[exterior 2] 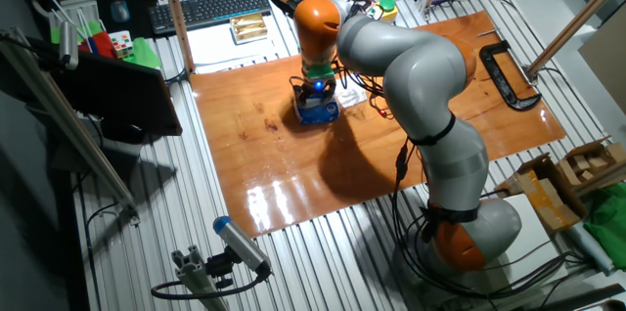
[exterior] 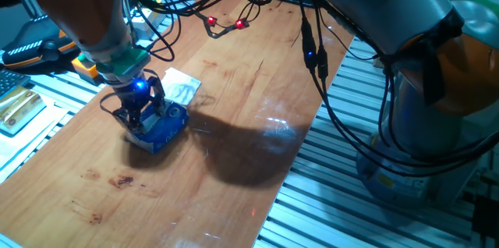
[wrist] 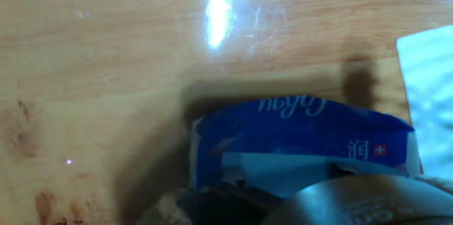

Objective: Pull out a napkin

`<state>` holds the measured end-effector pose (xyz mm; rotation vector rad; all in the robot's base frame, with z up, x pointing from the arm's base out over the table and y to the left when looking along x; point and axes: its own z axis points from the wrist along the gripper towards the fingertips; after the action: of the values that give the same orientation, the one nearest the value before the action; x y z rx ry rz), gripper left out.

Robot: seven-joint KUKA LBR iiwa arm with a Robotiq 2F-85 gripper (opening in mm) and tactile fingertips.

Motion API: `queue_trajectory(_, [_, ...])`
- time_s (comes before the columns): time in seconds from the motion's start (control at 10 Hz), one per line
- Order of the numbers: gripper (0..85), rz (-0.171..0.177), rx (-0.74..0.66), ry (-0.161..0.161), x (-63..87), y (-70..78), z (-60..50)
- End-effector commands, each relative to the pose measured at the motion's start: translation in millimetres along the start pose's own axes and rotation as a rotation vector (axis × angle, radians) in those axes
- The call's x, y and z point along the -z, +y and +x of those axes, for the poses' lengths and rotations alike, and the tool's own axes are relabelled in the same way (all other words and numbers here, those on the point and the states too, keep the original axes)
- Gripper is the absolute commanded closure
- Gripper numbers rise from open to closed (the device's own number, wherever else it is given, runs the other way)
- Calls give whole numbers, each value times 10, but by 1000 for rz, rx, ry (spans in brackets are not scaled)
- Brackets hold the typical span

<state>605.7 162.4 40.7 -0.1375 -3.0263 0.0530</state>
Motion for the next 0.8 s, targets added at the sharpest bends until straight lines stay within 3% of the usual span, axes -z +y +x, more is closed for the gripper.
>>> queue_trajectory(0.0, [327, 4, 11, -4, -6, -5, -4])
queue_trajectory(0.4, [780, 7, 69, -10, -30, -21, -9])
queue_trajectory(0.5, [843, 7, 77, -10, -30, -21, -10])
queue_trajectory(0.7, [843, 13, 85, -11, -26, -20, -12])
